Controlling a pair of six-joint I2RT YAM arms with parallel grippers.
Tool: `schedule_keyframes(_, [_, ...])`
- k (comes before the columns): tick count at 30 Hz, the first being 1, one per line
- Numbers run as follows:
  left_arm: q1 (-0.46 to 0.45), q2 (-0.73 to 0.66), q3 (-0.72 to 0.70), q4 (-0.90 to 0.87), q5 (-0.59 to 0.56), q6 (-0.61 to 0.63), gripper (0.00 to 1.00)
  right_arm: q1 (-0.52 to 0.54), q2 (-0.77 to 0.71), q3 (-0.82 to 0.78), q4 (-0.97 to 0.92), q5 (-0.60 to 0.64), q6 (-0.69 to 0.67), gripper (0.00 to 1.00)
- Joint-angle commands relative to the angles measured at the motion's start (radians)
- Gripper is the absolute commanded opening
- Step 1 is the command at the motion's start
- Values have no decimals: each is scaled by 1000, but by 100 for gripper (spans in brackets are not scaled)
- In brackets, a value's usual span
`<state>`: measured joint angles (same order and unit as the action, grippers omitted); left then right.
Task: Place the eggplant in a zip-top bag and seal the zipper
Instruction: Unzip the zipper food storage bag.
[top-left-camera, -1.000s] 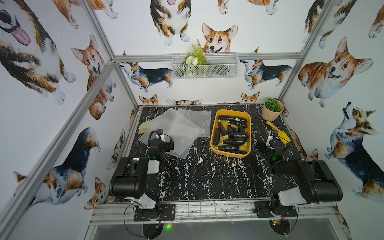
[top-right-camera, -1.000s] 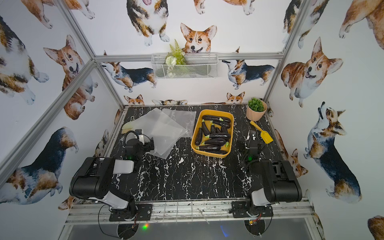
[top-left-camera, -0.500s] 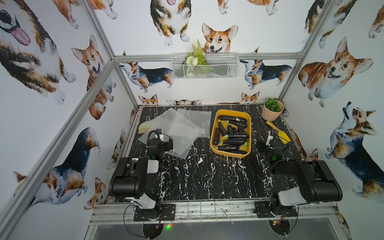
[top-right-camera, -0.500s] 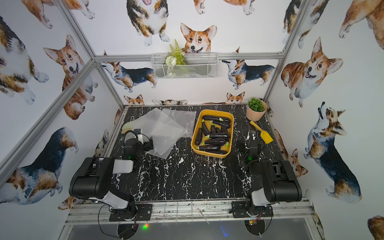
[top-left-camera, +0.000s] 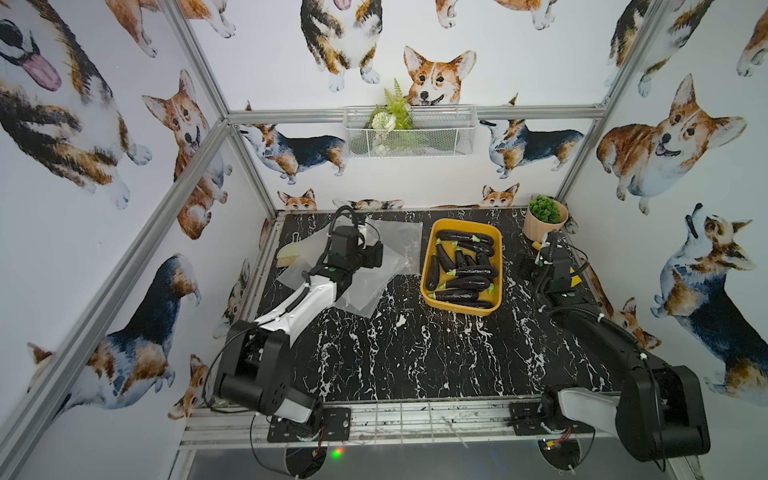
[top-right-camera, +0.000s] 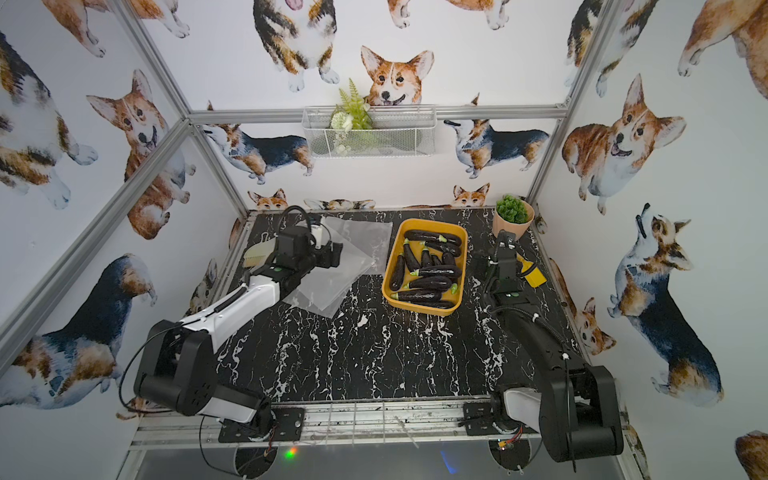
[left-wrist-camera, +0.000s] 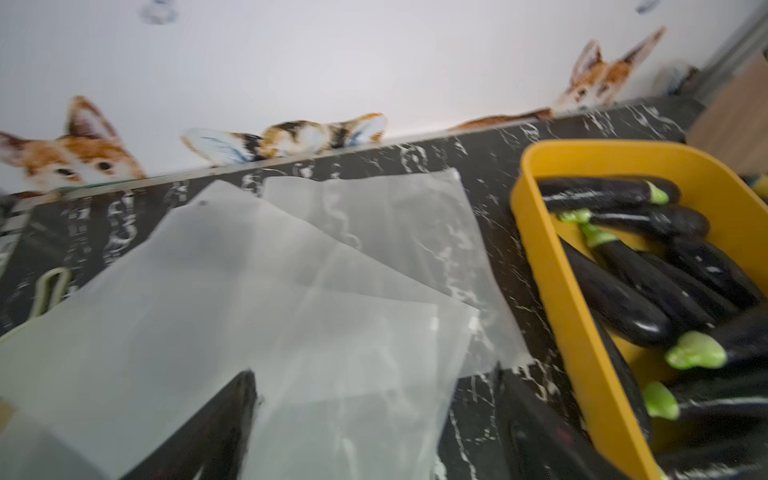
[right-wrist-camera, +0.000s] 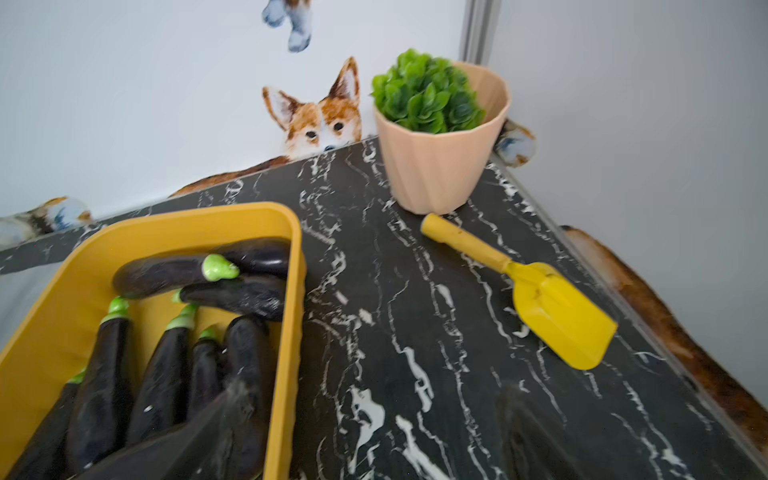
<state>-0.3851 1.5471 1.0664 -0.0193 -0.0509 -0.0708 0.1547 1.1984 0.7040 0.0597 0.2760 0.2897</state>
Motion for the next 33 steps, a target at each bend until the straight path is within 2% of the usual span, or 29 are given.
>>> schedule_keyframes(1, [-86, 167, 177, -345, -50, 21, 84, 43, 18, 54, -164, 2, 62, 90])
schedule_keyframes(5, [-128, 345, 372, -532, -80, 87, 74, 61, 24, 76, -193, -3, 74, 89])
schedule_keyframes(11, [-140, 471, 497, -672, -86, 153, 63, 78, 39, 101, -224, 23, 71, 88])
schedule_keyframes(13, [-140, 493, 507, -690, -103, 156, 59, 80, 41, 100, -222, 25, 76, 87])
schedule_keyframes(17, [-142, 529, 522, -715, -82, 172, 57, 83, 57, 105, -216, 25, 82, 87])
schedule_keyframes(21, [-142, 544, 525, -699, -114, 164, 55, 85, 67, 109, -216, 33, 80, 86])
schedule_keyframes(25, [-140, 571, 552, -694, -128, 162, 47, 86, 64, 108, -215, 31, 77, 86])
schedule_keyframes(33, [-135, 621, 595, -699, -139, 171, 41, 86, 47, 108, -218, 42, 63, 86])
